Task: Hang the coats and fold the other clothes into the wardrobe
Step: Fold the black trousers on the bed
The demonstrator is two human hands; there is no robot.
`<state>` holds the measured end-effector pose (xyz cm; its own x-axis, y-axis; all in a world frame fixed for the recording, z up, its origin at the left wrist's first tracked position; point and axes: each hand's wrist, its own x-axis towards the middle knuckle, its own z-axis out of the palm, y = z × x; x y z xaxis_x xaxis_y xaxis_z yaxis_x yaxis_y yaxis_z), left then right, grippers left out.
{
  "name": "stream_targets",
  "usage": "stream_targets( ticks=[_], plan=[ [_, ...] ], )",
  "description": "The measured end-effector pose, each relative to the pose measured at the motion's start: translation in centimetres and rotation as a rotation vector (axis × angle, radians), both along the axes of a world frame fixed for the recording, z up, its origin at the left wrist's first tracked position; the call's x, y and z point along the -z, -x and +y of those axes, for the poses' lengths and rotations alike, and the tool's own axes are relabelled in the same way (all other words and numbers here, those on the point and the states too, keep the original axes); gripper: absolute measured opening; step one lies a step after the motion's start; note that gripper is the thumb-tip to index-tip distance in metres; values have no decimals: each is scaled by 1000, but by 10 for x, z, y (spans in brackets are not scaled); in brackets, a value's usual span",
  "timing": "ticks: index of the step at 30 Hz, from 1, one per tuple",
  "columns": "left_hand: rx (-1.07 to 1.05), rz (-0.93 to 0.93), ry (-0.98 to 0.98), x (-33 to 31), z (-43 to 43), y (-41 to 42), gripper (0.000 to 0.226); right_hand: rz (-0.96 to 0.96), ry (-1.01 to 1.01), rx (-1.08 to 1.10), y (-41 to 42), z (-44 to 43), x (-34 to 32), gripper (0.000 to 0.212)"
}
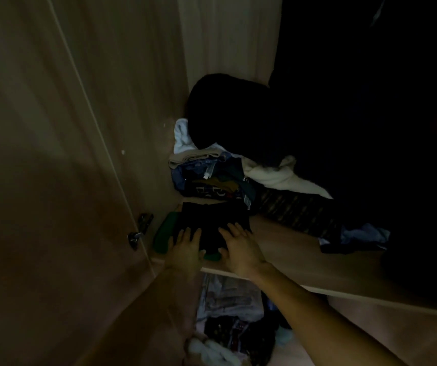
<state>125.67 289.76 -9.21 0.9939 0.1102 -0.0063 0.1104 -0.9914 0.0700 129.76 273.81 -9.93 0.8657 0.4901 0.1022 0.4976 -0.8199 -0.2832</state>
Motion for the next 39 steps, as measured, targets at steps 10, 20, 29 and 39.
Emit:
stream_targets(
  ticks=[10,20,29,39],
  plan=[
    [140,-302,229,-40,-27,105,53,-171,-202,159,114,-30,-49,47],
    [162,-358,265,-64,-47,238,57,-219,-280,208,240,-69,-67,41],
    [233,-390,313,-59,-97,393,77,-186,-368,171,395,-123,-66,42],
    [379,-231,549,-73,-197,524,80,-183,-522,439,570,-249,-51,40]
  ],
)
